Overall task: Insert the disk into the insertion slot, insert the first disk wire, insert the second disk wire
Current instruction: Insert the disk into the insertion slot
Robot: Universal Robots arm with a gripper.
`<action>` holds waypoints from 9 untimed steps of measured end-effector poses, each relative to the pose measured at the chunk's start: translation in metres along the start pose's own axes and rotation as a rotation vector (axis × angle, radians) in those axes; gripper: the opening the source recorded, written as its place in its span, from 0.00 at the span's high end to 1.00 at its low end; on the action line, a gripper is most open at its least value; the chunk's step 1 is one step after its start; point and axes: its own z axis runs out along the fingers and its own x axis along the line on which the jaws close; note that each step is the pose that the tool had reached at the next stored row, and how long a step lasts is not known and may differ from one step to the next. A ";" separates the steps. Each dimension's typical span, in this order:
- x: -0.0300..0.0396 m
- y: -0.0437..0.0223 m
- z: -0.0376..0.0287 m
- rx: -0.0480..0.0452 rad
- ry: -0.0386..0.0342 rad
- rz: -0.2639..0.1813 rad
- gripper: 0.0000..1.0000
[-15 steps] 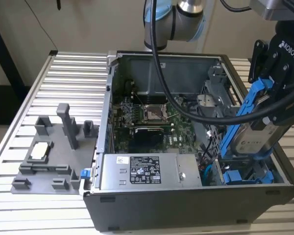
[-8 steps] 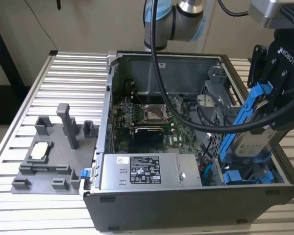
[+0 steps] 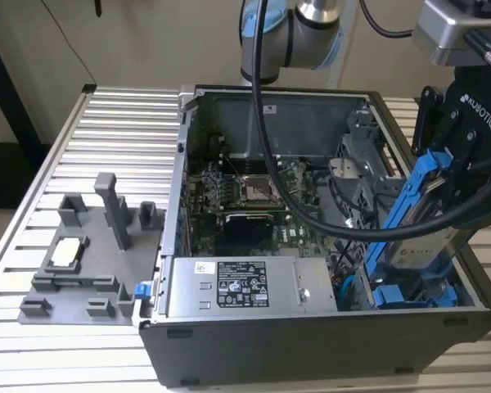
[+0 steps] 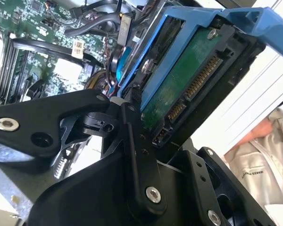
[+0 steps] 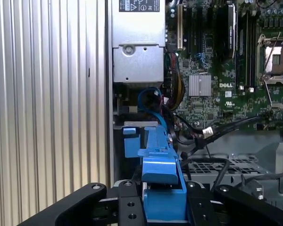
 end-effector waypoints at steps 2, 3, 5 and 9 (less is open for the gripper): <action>0.0002 -0.0006 0.0018 0.0000 0.0000 0.000 0.67; 0.0003 -0.0010 0.0026 0.0000 -0.0001 0.000 0.67; 0.0006 -0.0018 0.0042 0.0000 0.0000 0.000 0.67; 0.0007 -0.0027 0.0077 0.0000 0.0000 0.000 0.67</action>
